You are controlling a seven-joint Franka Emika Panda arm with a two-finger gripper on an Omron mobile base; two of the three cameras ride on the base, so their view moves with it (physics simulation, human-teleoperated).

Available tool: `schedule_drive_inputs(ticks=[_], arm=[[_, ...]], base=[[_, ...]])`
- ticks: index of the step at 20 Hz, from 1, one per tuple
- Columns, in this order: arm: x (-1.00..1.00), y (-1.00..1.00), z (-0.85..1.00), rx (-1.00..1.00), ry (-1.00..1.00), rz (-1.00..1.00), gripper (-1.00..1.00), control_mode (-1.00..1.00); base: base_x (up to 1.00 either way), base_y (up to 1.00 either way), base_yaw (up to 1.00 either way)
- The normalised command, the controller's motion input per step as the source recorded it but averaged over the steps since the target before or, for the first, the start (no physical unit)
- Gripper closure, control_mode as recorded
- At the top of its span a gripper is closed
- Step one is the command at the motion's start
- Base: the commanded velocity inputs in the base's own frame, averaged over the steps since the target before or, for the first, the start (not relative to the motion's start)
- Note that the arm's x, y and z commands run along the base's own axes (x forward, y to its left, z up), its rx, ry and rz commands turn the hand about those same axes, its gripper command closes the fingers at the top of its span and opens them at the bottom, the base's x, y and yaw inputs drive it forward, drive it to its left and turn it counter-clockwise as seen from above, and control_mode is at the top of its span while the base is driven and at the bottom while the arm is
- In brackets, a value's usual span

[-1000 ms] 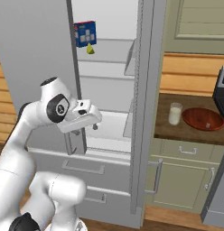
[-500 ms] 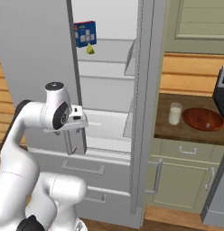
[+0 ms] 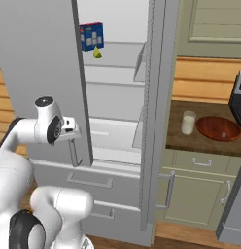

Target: Grab a lemon wedge from the fridge and one ice cube from the ice bowl, and put them in the glass of lemonade.

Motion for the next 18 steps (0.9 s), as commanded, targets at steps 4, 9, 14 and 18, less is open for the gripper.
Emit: schedule_drive_inputs(ticks=[4,9,14,18], arm=[[0.75,0.2,-0.59,0.0,-0.01,-0.23,-1.0,-1.0],[0.09,0.05,-0.06,0.08,0.02,-0.18,-1.0,-1.0],[0.37,0.01,-0.16,0.06,0.04,-0.03,-1.0,-1.0],[0.21,0.13,-0.53,0.01,0.0,0.0,-1.0,-1.0]], base=[[0.0,0.0,0.0],[0.0,0.0,0.0],[0.0,0.0,0.0],[0.0,0.0,0.0]])
